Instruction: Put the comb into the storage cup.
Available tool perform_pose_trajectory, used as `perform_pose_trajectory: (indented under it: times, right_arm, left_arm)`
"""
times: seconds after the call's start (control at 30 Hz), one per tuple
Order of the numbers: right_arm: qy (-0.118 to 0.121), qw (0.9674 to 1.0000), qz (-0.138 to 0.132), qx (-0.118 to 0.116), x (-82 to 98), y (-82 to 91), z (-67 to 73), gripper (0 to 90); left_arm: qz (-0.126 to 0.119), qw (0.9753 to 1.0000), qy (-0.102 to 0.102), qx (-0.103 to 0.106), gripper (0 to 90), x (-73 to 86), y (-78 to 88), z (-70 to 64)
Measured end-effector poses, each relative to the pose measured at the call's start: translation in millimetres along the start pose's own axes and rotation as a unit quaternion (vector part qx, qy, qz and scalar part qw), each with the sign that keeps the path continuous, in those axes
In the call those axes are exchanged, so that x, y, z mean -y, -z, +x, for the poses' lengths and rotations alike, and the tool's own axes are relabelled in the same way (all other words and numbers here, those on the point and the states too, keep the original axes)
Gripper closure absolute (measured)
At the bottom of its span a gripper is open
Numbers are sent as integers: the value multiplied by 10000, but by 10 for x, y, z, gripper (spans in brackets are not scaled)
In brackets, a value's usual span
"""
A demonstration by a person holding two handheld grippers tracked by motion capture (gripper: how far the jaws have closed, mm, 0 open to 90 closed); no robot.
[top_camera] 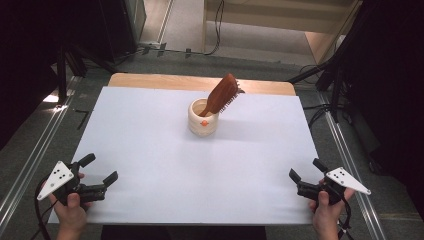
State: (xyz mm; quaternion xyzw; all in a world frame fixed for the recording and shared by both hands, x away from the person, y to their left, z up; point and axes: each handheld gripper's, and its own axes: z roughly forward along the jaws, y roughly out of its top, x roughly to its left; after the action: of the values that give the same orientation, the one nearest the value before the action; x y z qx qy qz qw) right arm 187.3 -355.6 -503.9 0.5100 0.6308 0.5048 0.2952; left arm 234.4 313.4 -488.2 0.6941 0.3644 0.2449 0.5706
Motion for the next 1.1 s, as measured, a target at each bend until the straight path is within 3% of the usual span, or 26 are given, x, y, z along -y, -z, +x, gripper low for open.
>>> perform_pose_trajectory:
  times: [0.43, 0.83, 1.1]
  right_arm:
    - [46, 10000, -34, 59, 89, 149, -106, 0]
    - [-74, 10000, -11, 45, 146, 151, -125, 0]
    - [-22, 10000, -5, 78, 145, 143, -124, 0]
  left_arm:
    - [-7, 10000, 26, 2, 0, 0, 7, 9]
    - [-27, 10000, 62, 1, 0, 1, 9, 16]
    - [35, 9999, 85, -66, 0, 2, 0, 17]
